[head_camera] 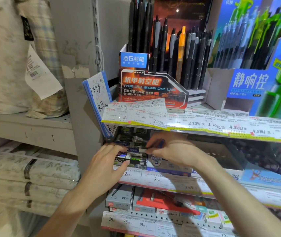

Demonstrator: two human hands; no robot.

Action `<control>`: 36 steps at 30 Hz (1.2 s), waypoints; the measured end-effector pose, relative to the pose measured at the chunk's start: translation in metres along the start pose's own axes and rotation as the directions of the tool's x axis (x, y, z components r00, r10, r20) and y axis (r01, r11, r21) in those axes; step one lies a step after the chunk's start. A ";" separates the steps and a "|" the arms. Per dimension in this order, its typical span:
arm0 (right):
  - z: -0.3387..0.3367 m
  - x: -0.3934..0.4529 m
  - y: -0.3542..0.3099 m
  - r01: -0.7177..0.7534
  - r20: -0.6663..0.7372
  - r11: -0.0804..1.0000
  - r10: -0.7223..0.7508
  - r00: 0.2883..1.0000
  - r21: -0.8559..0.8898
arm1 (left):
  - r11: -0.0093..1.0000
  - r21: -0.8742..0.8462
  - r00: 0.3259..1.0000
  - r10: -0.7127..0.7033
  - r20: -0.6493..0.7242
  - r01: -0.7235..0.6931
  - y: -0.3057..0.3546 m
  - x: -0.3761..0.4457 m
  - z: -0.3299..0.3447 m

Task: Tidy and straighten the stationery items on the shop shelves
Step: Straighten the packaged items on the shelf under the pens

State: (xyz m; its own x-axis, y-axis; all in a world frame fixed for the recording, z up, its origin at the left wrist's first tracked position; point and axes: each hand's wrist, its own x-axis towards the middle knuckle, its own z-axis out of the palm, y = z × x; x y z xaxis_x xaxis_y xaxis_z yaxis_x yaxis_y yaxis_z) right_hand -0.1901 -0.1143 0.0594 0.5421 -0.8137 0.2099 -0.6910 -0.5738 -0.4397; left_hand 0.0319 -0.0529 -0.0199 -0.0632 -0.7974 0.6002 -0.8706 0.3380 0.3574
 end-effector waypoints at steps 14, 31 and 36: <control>0.036 0.007 -0.007 0.181 -0.028 0.975 -0.186 0.982 -0.129 | 0.998 -0.035 0.999 0.053 -0.002 -0.053 -0.003 -0.003 -0.001; 0.043 0.002 -0.008 0.159 -0.109 0.980 -0.173 0.979 -0.120 | 0.998 -0.024 0.998 0.055 0.003 -0.055 -0.005 -0.003 0.001; 0.041 0.000 -0.008 0.138 -0.084 0.984 -0.147 0.986 -0.109 | 0.998 -0.021 0.998 0.059 0.004 -0.059 -0.005 -0.003 -0.001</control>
State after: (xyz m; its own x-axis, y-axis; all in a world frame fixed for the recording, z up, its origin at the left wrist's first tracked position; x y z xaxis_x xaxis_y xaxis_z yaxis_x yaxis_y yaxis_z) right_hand -0.1648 -0.1056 0.0270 0.5958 -0.7252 0.3451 -0.6578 -0.6871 -0.3083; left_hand 0.0368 -0.0522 -0.0229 -0.1166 -0.7781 0.6173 -0.8550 0.3948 0.3362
